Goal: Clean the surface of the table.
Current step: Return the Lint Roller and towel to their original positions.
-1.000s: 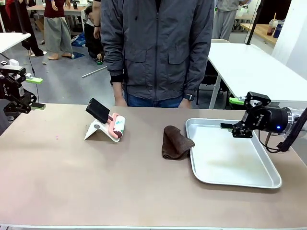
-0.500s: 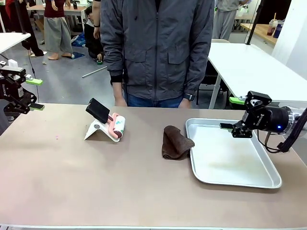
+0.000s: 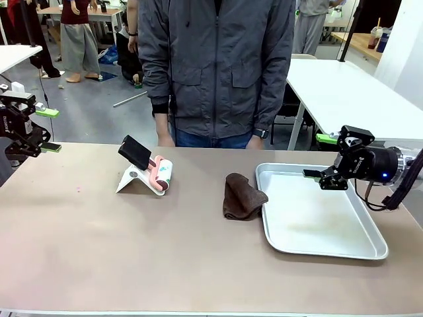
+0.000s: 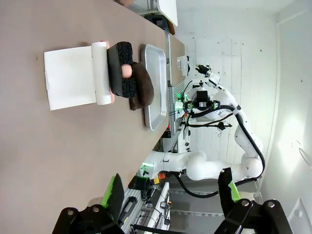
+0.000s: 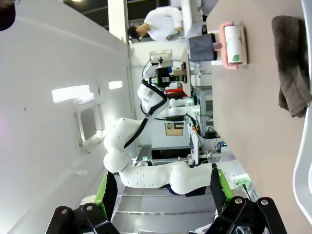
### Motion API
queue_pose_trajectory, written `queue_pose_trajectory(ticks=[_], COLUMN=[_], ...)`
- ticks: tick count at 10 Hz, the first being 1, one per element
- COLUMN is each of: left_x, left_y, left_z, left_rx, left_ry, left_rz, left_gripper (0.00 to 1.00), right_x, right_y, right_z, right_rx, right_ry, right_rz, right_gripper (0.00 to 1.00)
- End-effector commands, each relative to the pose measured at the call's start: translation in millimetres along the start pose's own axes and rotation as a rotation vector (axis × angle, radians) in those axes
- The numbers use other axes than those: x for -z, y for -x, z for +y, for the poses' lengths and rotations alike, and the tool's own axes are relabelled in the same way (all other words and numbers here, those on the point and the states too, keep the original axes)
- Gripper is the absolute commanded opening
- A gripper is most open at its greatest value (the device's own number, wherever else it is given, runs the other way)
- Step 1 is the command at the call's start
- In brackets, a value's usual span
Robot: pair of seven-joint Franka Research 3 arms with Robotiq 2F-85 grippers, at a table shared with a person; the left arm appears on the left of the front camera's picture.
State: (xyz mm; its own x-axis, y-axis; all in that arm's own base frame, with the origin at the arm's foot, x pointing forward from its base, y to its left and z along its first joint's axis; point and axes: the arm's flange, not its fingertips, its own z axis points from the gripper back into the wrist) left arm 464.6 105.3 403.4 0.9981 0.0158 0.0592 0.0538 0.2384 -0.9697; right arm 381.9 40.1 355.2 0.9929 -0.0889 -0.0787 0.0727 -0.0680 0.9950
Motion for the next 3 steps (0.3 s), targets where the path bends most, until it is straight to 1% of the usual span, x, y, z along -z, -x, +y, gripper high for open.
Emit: queue_pose_trajectory(ticks=[1,3], left_x=[1.0,1.0], left_y=[4.6,4.6], left_z=[-4.9,-4.9], left_rx=[-0.011,-0.011], left_ry=[-0.006,-0.006], left_rz=[0.001,0.001], left_gripper=[1.0,1.0], right_x=[-1.3,-1.3], right_y=[1.8,1.8], right_z=[4.1,4.1], right_rx=[0.006,0.006], right_ry=[0.004,0.004], right_rz=[0.009,0.009], right_gripper=[1.0,1.0])
